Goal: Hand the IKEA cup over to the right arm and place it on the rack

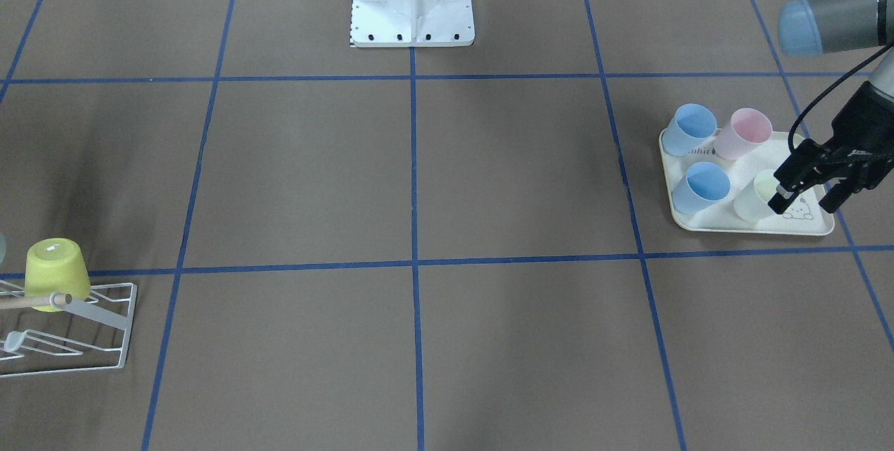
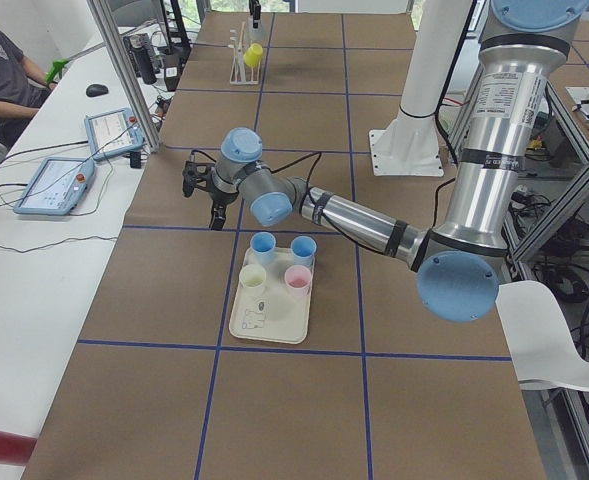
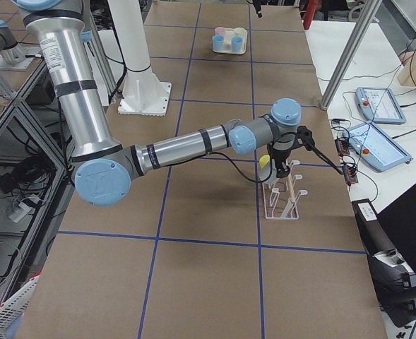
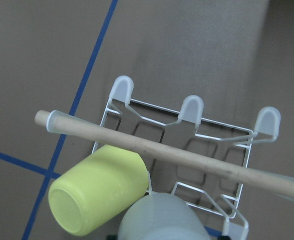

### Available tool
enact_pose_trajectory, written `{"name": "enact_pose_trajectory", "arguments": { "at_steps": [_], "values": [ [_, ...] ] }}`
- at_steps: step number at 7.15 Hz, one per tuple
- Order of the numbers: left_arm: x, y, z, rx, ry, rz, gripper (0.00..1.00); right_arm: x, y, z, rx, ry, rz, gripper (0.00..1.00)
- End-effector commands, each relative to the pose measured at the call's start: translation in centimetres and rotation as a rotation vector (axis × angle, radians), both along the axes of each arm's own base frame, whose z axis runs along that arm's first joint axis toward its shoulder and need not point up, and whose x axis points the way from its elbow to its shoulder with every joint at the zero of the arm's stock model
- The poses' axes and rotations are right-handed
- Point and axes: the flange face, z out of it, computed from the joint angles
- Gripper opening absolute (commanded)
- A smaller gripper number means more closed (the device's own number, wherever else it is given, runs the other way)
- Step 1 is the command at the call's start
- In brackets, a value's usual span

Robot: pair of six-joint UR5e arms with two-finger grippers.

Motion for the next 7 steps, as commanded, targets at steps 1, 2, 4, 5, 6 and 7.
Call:
{"name": "enact_pose_trajectory", "arguments": {
  "at_steps": [1,2,4,5,6,7],
  "values": [
    [0.0,0.0,0.1,-0.002,-0.001,0.000,1.00,-0.7,-1.5,-0.3,0.005,0.011,-0.002,0.26],
    [0.0,0.0,-0.1,0.002,0.001,0.000,1.00,-0.8,-1.7,0.0,0.003,0.012,-0.005,0.26],
    [0.0,0.0,0.0,0.001,0.000,0.000,1.00,-0.9,-1.4,1.2,-0.011,0.017,-0.009,0.30],
    [0.0,0.1,0.0,0.001,0.000,0.000,1.00,-0.9,-1.5,1.8,-0.027,0.019,-0.006,0.41],
    [0.0,0.1,0.0,0.001,0.000,0.000,1.00,-1.5,-1.6,1.6,-0.025,0.020,-0.014,0.53],
    [0.0,0.1,0.0,0.001,0.000,0.000,1.00,-2.2,-1.7,1.7,-0.027,0.025,-0.020,0.63]
  ]
}}
